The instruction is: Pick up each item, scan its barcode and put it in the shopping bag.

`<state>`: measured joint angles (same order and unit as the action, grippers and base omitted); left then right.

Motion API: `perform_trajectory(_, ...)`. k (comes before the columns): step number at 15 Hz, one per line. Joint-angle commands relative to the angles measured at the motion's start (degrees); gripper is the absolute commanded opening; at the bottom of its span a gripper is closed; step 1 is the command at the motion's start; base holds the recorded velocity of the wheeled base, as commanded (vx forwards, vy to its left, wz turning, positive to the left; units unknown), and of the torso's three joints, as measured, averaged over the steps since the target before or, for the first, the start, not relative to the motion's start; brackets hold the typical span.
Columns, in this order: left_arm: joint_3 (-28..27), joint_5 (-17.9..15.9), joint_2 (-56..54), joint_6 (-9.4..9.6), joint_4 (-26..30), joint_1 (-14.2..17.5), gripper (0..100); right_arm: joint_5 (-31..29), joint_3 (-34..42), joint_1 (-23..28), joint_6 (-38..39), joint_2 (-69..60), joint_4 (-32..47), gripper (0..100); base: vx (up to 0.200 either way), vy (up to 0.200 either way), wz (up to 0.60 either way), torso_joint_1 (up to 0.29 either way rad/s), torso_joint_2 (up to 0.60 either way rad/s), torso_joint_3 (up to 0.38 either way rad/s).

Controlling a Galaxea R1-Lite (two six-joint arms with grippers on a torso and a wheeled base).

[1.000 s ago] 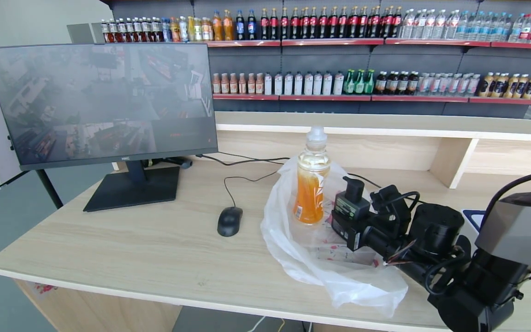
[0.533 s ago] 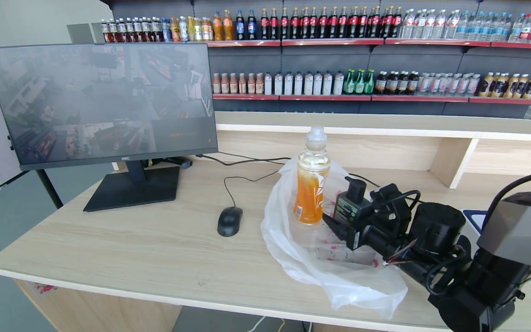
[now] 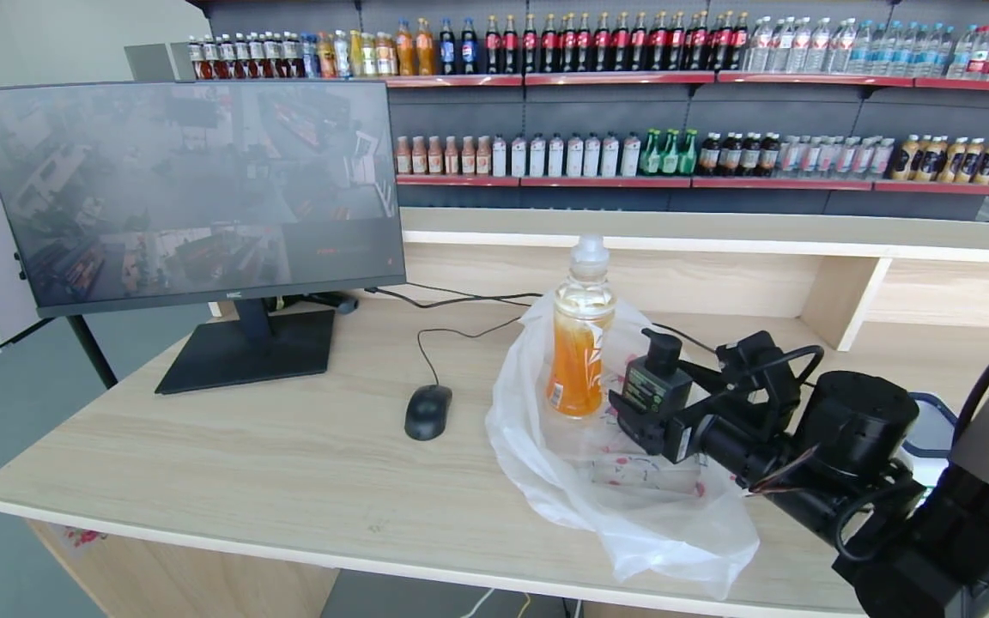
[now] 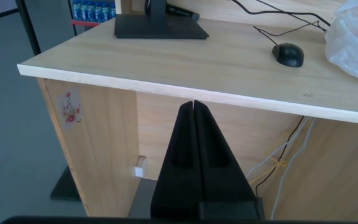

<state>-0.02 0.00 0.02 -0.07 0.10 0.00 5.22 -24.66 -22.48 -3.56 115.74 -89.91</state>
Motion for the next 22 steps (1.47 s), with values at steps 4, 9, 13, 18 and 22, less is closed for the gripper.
perform_trajectory(4,0.02,0.00,-0.02,-0.01,-0.01,0.00,0,0.06,7.87,2.70,-0.04,-14.84,-0.09,100,0.000,0.000,0.00,0.000,0.00,0.000)
perform_trajectory(9,0.02,0.00,-0.02,-0.01,-0.10,0.00,0,0.06,18.60,8.15,-0.31,-31.19,-0.09,100,0.000,0.000,0.00,0.000,0.00,0.000)
perform_trajectory(13,0.02,0.00,-0.02,0.07,-0.10,0.00,0,-0.12,24.66,11.41,-0.31,-46.04,-0.09,100,0.000,0.000,0.00,0.000,0.00,0.000)
perform_trajectory(18,0.02,0.00,-0.02,-0.01,-0.10,0.00,0,-0.21,24.66,12.81,-2.50,-78.56,51.59,100,0.000,0.000,0.00,0.000,0.00,0.000)
perform_trajectory(22,0.02,0.00,-0.02,-0.01,-0.10,0.00,0,-1.35,24.66,12.90,-3.74,-104.05,85.16,100,0.000,0.000,0.00,0.000,0.00,0.000)
